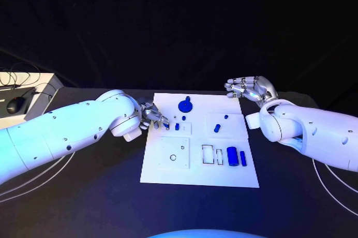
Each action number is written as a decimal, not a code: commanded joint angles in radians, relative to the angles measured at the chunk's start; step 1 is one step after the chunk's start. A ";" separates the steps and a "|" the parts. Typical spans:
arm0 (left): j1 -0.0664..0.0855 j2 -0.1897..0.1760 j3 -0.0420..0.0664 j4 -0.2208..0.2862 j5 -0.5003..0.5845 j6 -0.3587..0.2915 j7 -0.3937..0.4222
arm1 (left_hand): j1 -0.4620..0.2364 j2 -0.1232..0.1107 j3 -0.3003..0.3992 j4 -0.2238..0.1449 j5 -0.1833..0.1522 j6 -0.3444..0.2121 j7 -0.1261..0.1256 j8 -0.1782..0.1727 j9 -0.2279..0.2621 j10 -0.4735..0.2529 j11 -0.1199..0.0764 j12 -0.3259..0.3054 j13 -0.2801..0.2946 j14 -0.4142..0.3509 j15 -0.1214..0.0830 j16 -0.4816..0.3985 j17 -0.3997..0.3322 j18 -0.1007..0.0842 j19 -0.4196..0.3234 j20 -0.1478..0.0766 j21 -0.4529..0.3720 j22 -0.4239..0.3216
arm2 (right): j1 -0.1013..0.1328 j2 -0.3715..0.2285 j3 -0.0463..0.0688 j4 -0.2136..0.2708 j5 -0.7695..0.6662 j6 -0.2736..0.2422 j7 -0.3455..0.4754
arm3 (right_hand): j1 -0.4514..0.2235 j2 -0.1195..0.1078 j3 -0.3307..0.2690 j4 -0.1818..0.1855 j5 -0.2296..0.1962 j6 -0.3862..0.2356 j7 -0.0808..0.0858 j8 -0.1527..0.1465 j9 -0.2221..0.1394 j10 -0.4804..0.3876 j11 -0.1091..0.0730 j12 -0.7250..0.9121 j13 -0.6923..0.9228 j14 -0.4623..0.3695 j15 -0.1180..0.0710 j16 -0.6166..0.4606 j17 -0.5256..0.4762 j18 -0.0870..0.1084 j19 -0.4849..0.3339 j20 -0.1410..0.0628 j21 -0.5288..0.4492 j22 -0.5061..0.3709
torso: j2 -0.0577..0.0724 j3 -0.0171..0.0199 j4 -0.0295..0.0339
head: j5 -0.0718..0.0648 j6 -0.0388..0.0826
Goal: Assemble the parts on the task board
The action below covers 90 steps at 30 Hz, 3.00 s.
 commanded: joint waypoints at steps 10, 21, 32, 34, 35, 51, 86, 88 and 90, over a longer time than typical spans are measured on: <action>-0.020 0.027 -0.007 -0.019 -0.076 -0.027 -0.002 | 0.009 0.010 0.116 -0.118 -0.005 0.023 -0.013 -0.008 0.007 0.023 -0.013 -0.006 0.003 0.002 -0.006 0.008 0.001 -0.010 0.009 -0.001 0.007 0.002 | -0.001 -0.001 0.000 0.001 -0.001 0.015 0.010 | -0.008 0.004 0.006 0.001 0.006 -0.008 0.000 -0.005 -0.001 -0.005 0.001 -0.003 -0.001 -0.007 0.000 -0.003 -0.001 -0.014 -0.007 -0.003 0.000 -0.001 | 0.002 -0.0004 -0.0011 | -0.002 0.000; -0.023 0.032 -0.007 -0.025 -0.097 -0.041 0.000 | 0.011 0.012 0.116 -0.118 -0.006 0.024 -0.013 -0.010 0.008 0.024 -0.013 -0.007 0.004 0.002 -0.006 0.009 0.000 -0.010 0.009 -0.001 0.008 0.002 | -0.001 -0.001 0.000 -0.001 0.002 0.018 0.008 | -0.008 0.004 0.006 0.001 0.006 -0.008 0.000 -0.005 -0.001 -0.005 0.001 -0.003 -0.001 -0.007 0.000 -0.003 -0.001 -0.014 -0.007 -0.003 0.000 -0.001 | 0.002 0.0001 -0.0009 | -0.004 -0.005; -0.023 0.029 -0.003 -0.020 -0.105 -0.037 -0.001 | 0.013 0.012 0.116 -0.118 -0.006 0.026 -0.013 -0.012 0.008 0.025 -0.013 -0.007 0.005 0.002 -0.006 0.012 0.002 -0.010 0.010 -0.001 0.009 0.003 | -0.001 -0.002 0.000 0.000 0.003 0.019 0.008 | -0.008 0.004 0.006 0.001 0.006 -0.008 0.000 -0.005 -0.001 -0.005 0.001 -0.003 -0.001 -0.007 0.000 -0.003 -0.001 -0.014 -0.007 -0.003 0.000 -0.001 | 0.002 0.0001 -0.0003 | -0.005 -0.010; -0.023 0.028 -0.002 -0.020 -0.106 -0.033 -0.002 | 0.014 0.011 0.117 -0.119 -0.006 0.026 -0.013 -0.012 0.008 0.025 -0.013 -0.008 0.005 0.002 -0.006 0.012 0.002 -0.010 0.010 -0.001 0.009 0.003 | -0.001 -0.002 0.000 0.000 0.003 0.019 0.008 | -0.008 0.004 0.006 0.001 0.006 -0.008 0.000 -0.005 -0.001 -0.005 0.001 -0.003 -0.001 -0.007 0.000 -0.003 -0.001 -0.014 -0.007 -0.003 0.000 -0.001 | 0.002 0.0002 -0.0001 | -0.006 -0.011; -0.023 0.028 -0.002 -0.020 -0.106 -0.031 -0.002 | 0.014 0.011 0.117 -0.119 -0.006 0.026 -0.013 -0.012 0.008 0.025 -0.013 -0.008 0.005 0.002 -0.006 0.012 0.002 -0.010 0.010 -0.001 0.009 0.003 | -0.001 -0.002 0.000 0.000 0.003 0.019 0.008 | -0.008 0.004 0.006 0.001 0.006 -0.008 0.000 -0.005 -0.001 -0.005 0.001 -0.003 -0.001 -0.007 0.000 -0.003 -0.001 -0.014 -0.007 -0.003 0.000 -0.001 | 0.002 0.0001 0.0000 | -0.006 -0.011; -0.023 0.025 -0.002 -0.019 -0.101 0.003 -0.008 | 0.015 0.011 0.117 -0.119 -0.006 0.026 -0.012 -0.013 0.008 0.025 -0.013 -0.008 0.005 0.002 -0.006 0.013 0.002 -0.010 0.010 -0.001 0.010 0.003 | -0.001 -0.002 0.000 0.001 0.003 0.021 0.008 | -0.010 0.005 0.007 0.000 0.008 -0.008 0.000 -0.005 -0.001 -0.005 0.001 -0.003 -0.001 -0.007 0.000 -0.004 -0.002 -0.014 -0.007 -0.003 0.000 -0.001 | 0.001 -0.0003 -0.0005 | -0.006 -0.016; -0.023 0.039 -0.008 -0.036 -0.088 0.019 -0.009 | 0.016 0.018 0.069 -0.105 -0.014 0.043 -0.027 -0.006 0.014 0.048 -0.016 0.002 0.005 0.008 -0.004 0.035 0.024 -0.013 0.011 0.005 0.016 0.008 | -0.001 -0.005 0.000 0.004 0.003 0.021 0.007 | -0.012 0.003 0.006 0.000 0.008 -0.008 0.000 -0.005 -0.001 -0.006 0.002 -0.004 -0.001 -0.007 0.000 -0.004 -0.002 -0.014 -0.007 -0.003 0.000 -0.001 | 0.002 0.0006 -0.0013 | -0.007 -0.025; -0.023 0.041 -0.008 -0.038 -0.087 0.022 -0.009 | 0.025 0.025 0.044 -0.101 -0.013 0.045 -0.028 -0.002 0.011 0.052 -0.016 0.004 -0.008 0.007 -0.004 0.042 0.030 -0.014 0.011 0.005 0.017 0.009 | -0.001 -0.005 0.000 0.004 0.003 0.021 0.007 | -0.012 0.003 0.006 0.000 0.008 -0.008 0.000 -0.005 -0.001 -0.006 0.002 -0.004 -0.001 -0.007 0.000 -0.004 -0.002 -0.014 -0.007 -0.003 0.000 -0.001 | 0.002 0.0005 -0.0008 | -0.008 -0.025; -0.023 0.043 -0.009 -0.039 -0.087 0.026 -0.010 | 0.027 0.027 0.034 -0.099 -0.015 0.048 -0.031 0.001 0.007 0.055 -0.017 0.008 -0.014 0.007 -0.004 0.043 0.032 -0.015 0.012 0.005 0.019 0.010 | -0.001 -0.005 0.000 0.004 0.003 0.021 0.007 | -0.012 0.003 0.006 0.000 0.008 -0.008 0.000 -0.005 -0.001 -0.006 0.002 -0.004 -0.001 -0.007 0.000 -0.004 -0.002 -0.014 -0.007 -0.003 0.000 -0.001 | 0.002 0.0007 -0.0007 | -0.008 -0.026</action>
